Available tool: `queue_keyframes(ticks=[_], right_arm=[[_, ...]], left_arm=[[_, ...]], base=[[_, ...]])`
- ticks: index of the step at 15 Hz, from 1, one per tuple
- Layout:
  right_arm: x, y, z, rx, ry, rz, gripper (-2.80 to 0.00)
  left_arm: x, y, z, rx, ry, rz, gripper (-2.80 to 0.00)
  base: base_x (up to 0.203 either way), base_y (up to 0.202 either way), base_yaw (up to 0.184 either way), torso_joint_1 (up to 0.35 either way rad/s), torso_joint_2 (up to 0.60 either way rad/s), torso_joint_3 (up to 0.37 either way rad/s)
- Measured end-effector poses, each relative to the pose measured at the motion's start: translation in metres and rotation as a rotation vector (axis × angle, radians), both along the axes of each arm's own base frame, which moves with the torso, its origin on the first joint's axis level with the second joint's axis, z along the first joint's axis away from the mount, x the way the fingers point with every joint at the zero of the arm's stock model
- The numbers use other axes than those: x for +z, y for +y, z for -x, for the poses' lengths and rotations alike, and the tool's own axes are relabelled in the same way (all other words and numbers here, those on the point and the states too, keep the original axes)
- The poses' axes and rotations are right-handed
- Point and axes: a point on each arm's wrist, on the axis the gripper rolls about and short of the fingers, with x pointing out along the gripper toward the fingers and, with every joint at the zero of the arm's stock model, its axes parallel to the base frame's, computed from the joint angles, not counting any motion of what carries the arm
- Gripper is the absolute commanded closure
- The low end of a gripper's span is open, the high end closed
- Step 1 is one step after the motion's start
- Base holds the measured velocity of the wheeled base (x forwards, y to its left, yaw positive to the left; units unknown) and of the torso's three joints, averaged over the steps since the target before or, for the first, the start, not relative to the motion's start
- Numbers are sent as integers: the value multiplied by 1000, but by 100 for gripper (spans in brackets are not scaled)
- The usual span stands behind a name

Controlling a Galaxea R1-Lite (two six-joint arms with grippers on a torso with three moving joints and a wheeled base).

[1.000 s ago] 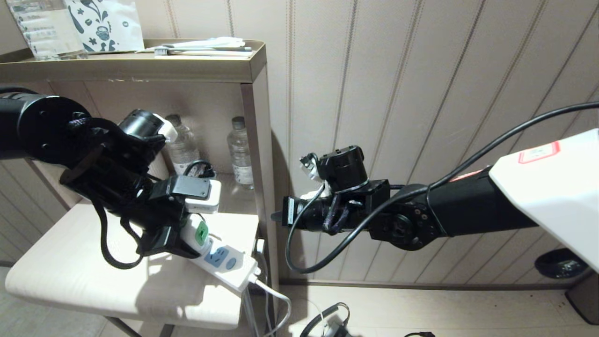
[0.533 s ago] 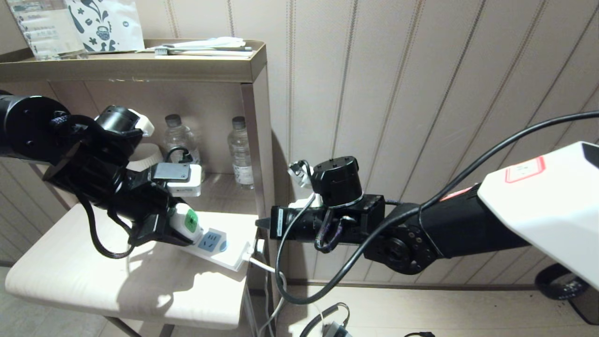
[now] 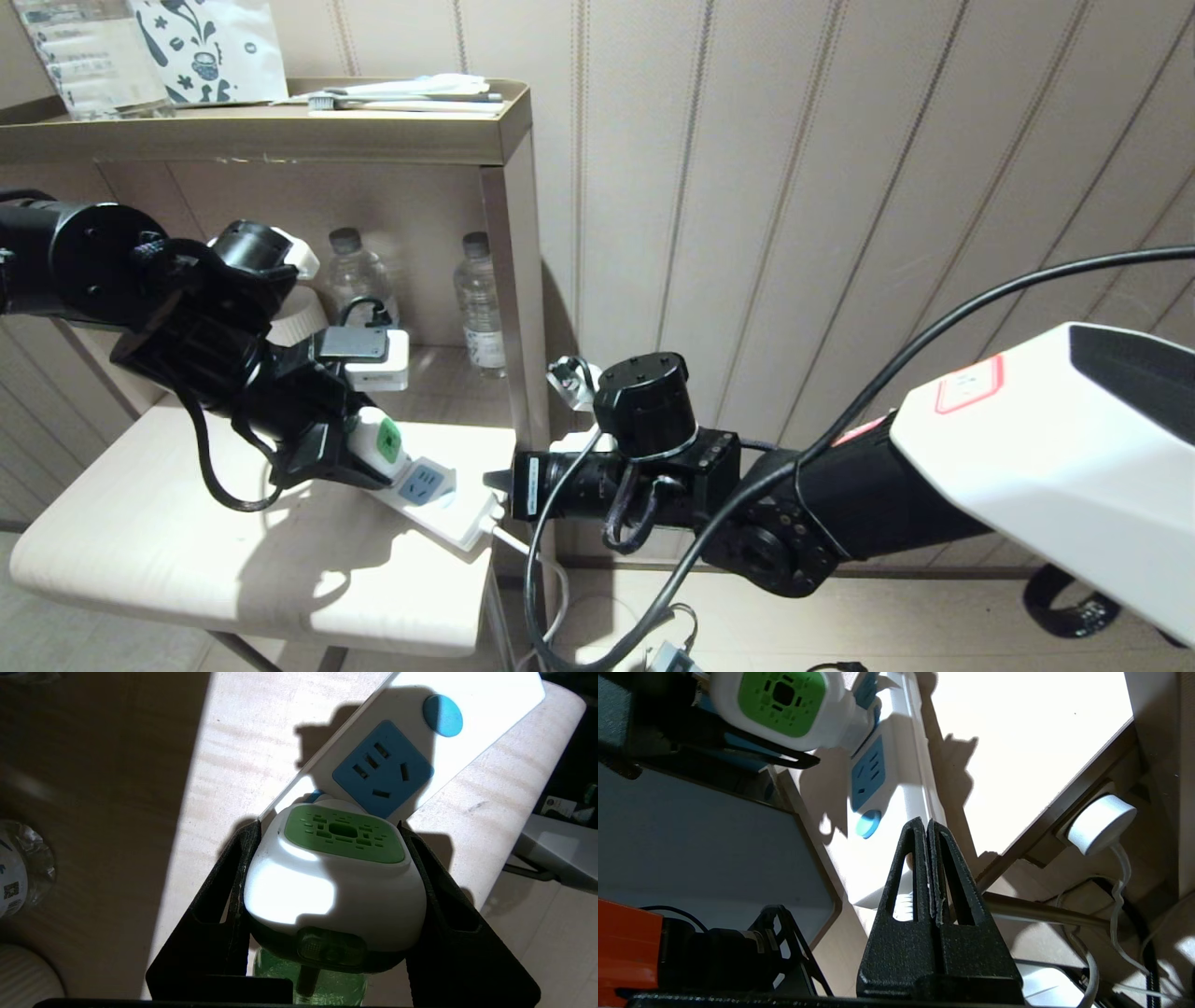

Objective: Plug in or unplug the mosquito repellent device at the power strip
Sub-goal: Hold the socket with your right hand and unplug it with your left hand

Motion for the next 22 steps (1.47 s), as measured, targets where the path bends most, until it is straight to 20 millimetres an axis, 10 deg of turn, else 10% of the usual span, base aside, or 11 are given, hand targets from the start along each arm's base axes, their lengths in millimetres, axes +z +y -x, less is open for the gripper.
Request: queue_keyframes(ticks=[22], right_arm=[[-30,14,21,45,-19,0,0]], left_arm=[[-18,1,-20,25,7,5,0]], base=[[0,0,0,0,0,0]])
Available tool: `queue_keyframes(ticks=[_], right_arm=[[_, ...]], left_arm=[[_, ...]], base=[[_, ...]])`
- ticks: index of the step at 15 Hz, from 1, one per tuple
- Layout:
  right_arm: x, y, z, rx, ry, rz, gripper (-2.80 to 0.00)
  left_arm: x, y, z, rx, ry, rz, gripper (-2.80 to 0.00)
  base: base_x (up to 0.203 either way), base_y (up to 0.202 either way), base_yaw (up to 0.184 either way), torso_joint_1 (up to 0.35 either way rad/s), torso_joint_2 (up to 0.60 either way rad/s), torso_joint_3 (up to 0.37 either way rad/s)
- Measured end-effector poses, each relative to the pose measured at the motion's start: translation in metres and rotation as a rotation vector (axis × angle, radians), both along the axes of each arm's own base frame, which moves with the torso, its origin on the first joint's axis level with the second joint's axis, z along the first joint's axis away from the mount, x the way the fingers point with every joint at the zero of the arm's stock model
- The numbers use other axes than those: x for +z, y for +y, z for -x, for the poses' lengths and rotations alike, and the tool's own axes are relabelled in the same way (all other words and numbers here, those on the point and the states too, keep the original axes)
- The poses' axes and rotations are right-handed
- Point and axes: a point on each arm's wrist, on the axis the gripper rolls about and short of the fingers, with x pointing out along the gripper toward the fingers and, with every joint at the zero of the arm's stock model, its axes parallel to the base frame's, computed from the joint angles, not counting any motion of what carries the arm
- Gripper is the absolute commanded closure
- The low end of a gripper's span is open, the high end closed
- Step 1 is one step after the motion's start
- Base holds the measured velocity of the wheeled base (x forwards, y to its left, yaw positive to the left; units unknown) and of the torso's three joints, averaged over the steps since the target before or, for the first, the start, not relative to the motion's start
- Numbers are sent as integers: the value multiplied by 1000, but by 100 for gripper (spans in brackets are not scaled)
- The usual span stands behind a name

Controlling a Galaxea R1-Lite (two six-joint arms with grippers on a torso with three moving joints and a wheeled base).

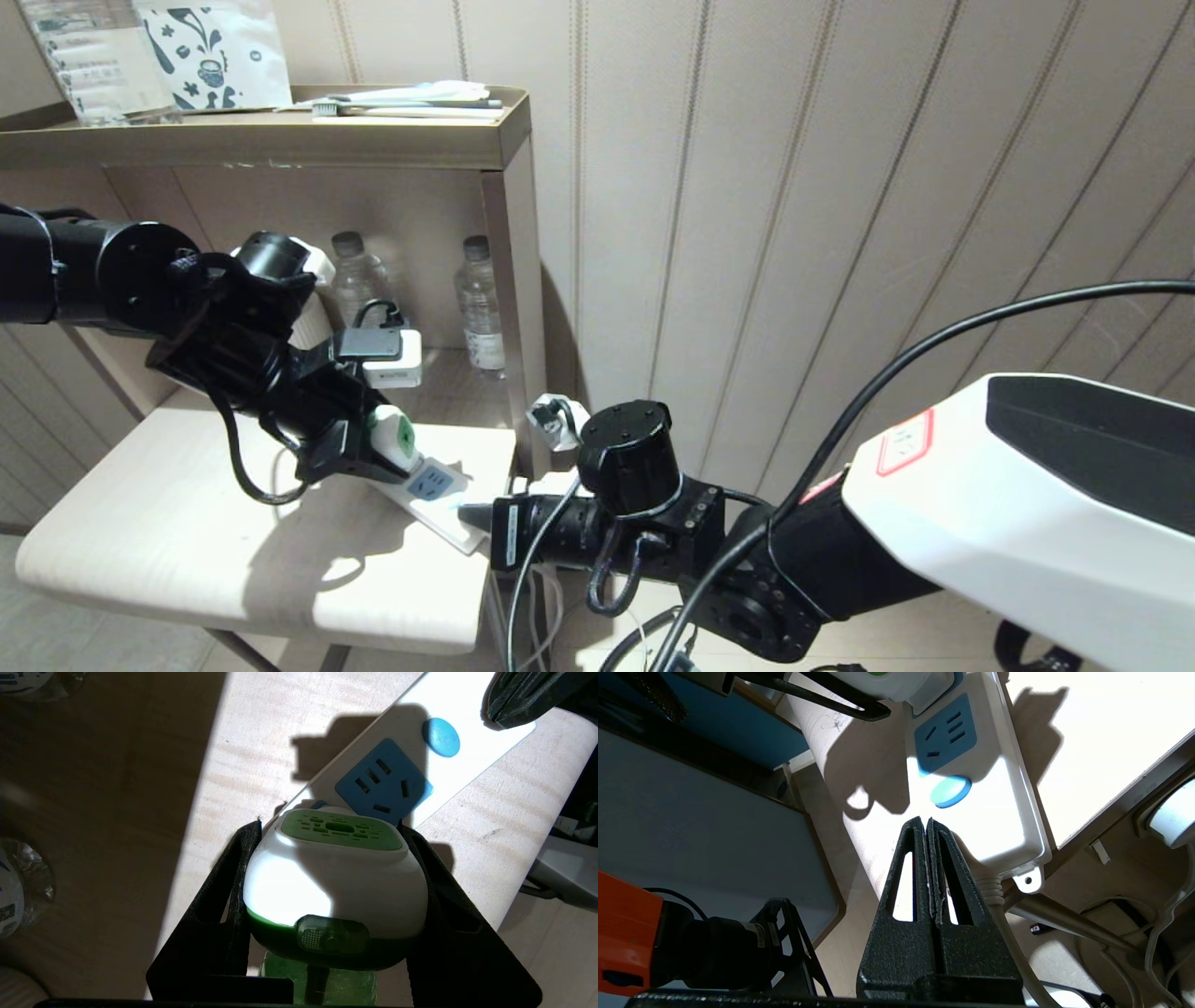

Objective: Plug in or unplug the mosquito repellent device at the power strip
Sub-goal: Hold the socket with your right hand and unplug it with your left hand

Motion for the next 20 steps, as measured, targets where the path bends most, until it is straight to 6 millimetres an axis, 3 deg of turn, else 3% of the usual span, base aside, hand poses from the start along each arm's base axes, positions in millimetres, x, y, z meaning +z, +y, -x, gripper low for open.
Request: queue_keyframes(ticks=[6,20], right_arm=[[-15,-2,-6,-15,31,26,0],[-42,2,-9,-16,76,75,0]], left_arm=[[1,5,-3,14,-9,13,0],[26,8,-2,24,-94,30,0]], base=[[0,0,0,0,0,0],[0,0,0,0,0,0]])
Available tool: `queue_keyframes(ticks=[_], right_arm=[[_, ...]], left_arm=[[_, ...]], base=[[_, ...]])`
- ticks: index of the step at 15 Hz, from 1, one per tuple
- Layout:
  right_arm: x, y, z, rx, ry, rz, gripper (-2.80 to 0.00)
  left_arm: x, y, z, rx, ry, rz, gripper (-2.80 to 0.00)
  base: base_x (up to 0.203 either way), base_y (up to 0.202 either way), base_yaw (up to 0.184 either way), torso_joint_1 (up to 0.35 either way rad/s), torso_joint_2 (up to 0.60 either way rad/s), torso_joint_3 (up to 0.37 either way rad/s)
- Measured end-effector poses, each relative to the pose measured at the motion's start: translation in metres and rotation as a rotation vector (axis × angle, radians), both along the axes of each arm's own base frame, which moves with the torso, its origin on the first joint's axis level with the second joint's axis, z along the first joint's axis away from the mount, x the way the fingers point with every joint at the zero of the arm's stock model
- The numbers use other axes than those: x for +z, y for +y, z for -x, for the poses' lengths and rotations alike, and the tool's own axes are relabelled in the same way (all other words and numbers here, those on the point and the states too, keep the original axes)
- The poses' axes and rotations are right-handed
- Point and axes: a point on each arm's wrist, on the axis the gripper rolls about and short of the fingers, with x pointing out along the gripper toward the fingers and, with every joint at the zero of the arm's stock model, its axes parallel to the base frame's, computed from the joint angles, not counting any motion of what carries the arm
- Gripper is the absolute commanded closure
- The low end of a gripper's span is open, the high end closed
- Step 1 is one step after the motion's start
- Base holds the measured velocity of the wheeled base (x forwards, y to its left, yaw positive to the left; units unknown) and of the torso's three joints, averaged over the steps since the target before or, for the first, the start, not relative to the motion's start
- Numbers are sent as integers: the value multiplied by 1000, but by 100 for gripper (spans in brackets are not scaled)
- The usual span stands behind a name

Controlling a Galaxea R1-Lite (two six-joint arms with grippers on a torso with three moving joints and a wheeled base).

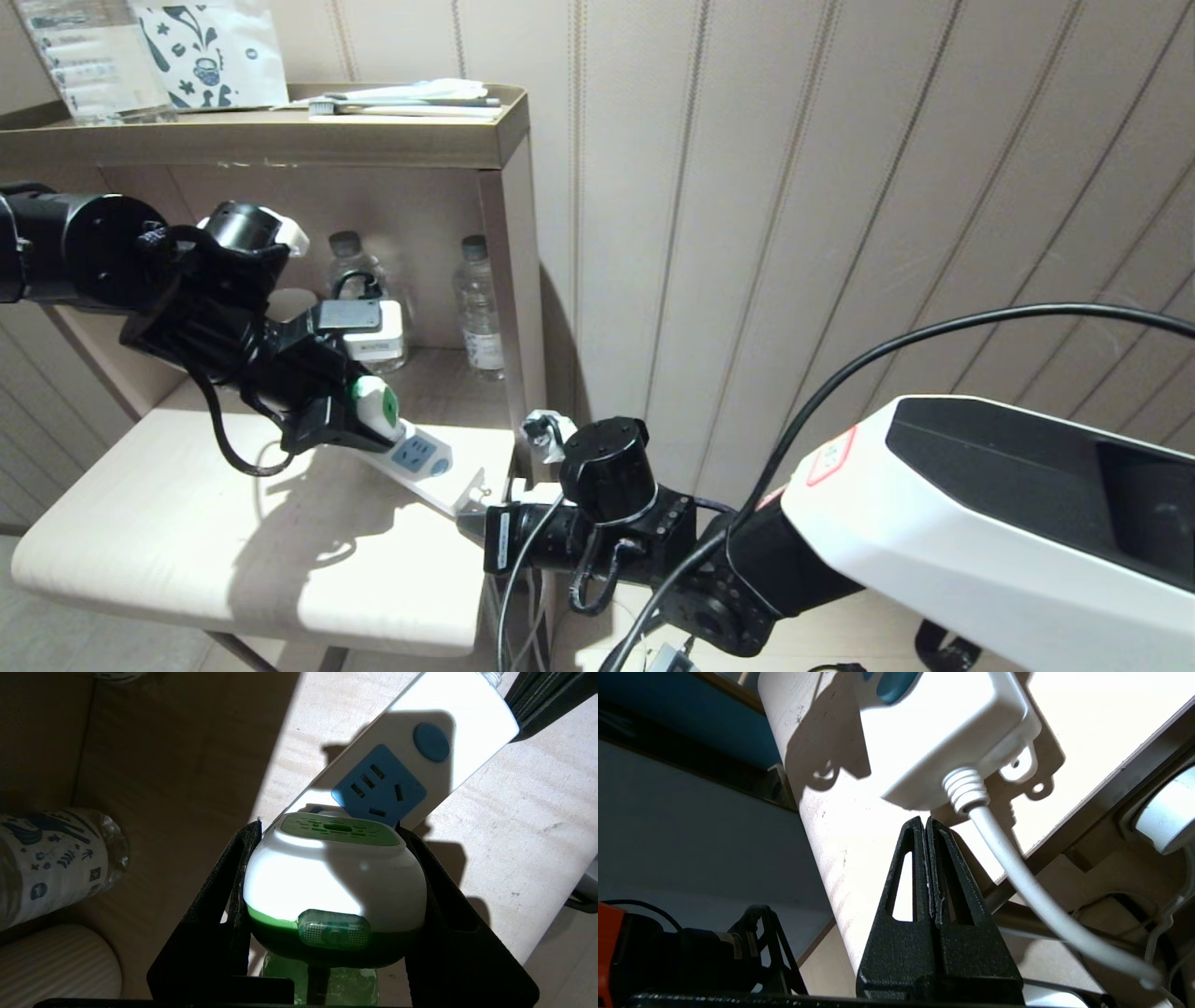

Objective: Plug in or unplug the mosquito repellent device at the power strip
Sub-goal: Hold the socket with your right hand and unplug it with your left hand

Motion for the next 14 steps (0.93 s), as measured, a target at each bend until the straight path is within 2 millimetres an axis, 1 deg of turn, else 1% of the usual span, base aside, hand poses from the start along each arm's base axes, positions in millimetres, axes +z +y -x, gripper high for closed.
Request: queue_keyframes(ticks=[4,6,9,14], right_arm=[[0,-1,0,0,-1,1,0],[8,-1,1,0,-13,-11,0],[30,-5,2,-3,-45,-47,0],[74,-12,8,-6,-123,-132,0]], left_arm=[[-2,0,1,-1,10,-1,0],[-4,0,1,-1,17,-1,0],[-9,0,1,-2,33,-2,0],[-12,0,2,-2,48,-4,0]], base=[[0,0,0,0,0,0],[0,0,0,0,0,0],[0,0,0,0,0,0],[0,0,0,0,0,0]])
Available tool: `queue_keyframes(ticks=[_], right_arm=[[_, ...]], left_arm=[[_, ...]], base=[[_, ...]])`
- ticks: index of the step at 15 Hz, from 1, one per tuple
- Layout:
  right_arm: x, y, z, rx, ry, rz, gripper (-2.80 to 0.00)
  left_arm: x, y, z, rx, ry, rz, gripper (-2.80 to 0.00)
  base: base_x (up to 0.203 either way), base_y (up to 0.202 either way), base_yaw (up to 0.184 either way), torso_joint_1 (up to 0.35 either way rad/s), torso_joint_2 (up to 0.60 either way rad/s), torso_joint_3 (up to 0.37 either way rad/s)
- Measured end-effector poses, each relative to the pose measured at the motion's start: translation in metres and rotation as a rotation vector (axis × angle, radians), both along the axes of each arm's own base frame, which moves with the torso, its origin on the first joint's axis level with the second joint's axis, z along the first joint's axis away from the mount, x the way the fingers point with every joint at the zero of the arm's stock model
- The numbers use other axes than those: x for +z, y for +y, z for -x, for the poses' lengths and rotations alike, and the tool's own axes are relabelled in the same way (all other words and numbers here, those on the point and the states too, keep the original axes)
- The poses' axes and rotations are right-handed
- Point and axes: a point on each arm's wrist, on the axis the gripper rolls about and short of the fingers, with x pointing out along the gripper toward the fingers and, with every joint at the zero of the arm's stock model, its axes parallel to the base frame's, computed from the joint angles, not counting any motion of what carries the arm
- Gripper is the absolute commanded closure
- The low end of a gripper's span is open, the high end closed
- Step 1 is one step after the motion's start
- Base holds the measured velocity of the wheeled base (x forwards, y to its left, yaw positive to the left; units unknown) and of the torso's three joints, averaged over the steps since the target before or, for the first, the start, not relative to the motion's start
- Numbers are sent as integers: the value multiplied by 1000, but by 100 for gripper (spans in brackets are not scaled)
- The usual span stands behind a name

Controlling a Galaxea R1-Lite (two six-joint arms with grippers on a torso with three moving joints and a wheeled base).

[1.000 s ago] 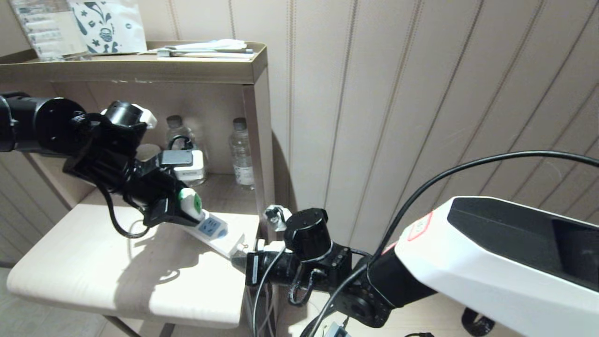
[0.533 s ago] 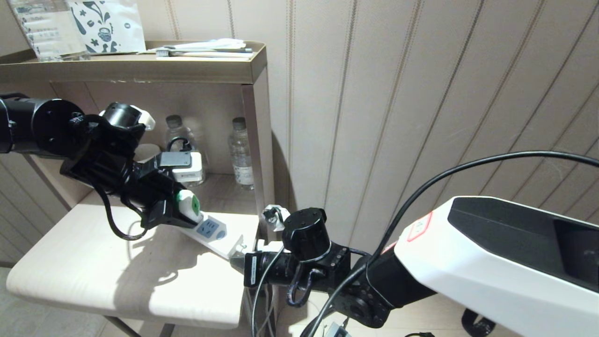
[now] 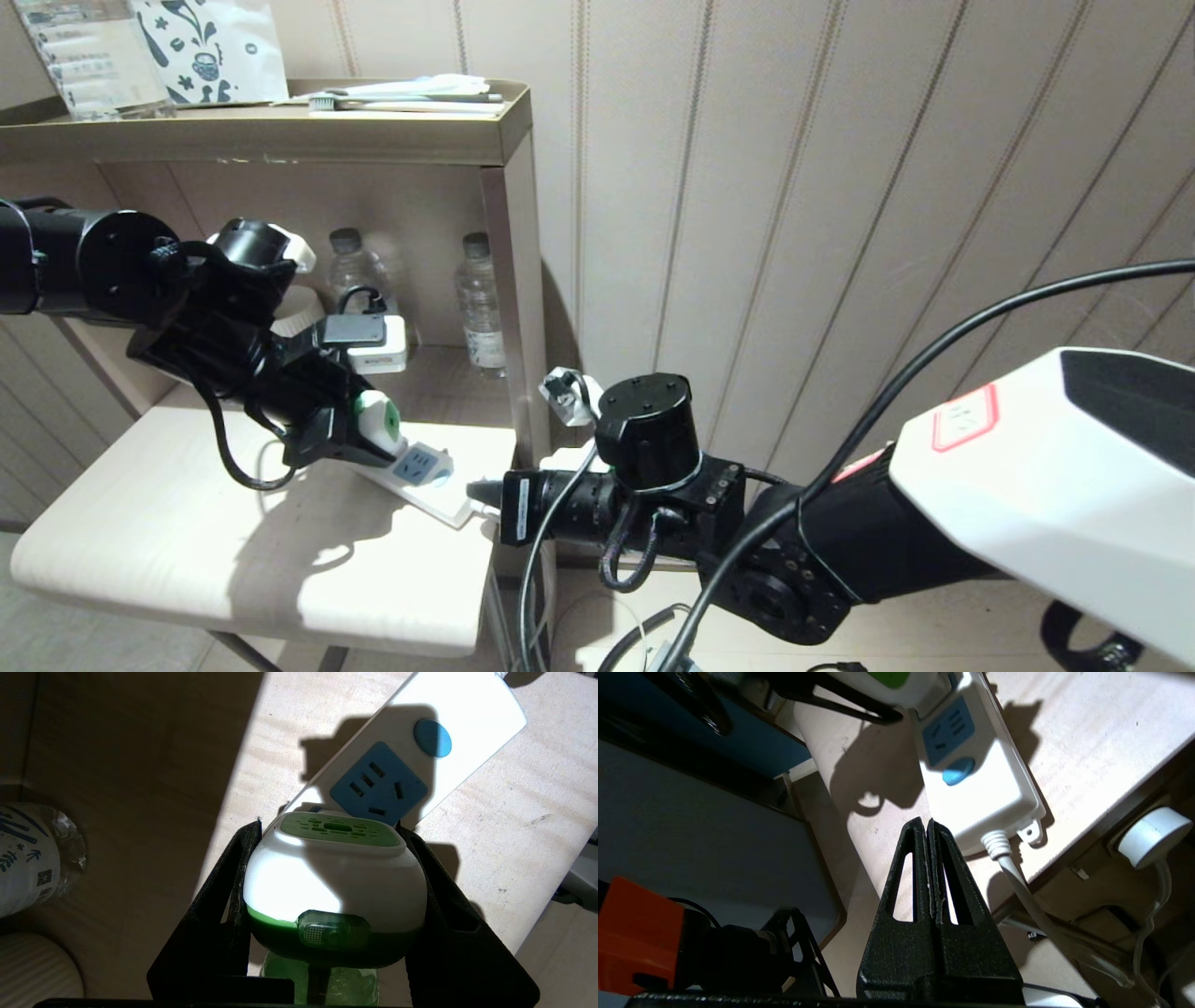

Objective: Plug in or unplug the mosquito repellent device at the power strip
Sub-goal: Hold the socket with your right hand and unplug it with your left hand

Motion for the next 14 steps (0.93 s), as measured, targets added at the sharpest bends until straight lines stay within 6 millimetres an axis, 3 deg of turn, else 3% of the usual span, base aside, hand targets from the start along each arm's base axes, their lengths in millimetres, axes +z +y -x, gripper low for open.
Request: queue_keyframes(ticks=[4,14], right_arm=[[17,1,-1,0,-32,-43,0],[-30,15,-5,12,47,32,0]], left_arm=[[-1,0,4,-4,10,5,0],[-1,-2,7,-17,24,38,0]], base=[[0,0,0,0,0,0],[0,0,0,0,0,0]])
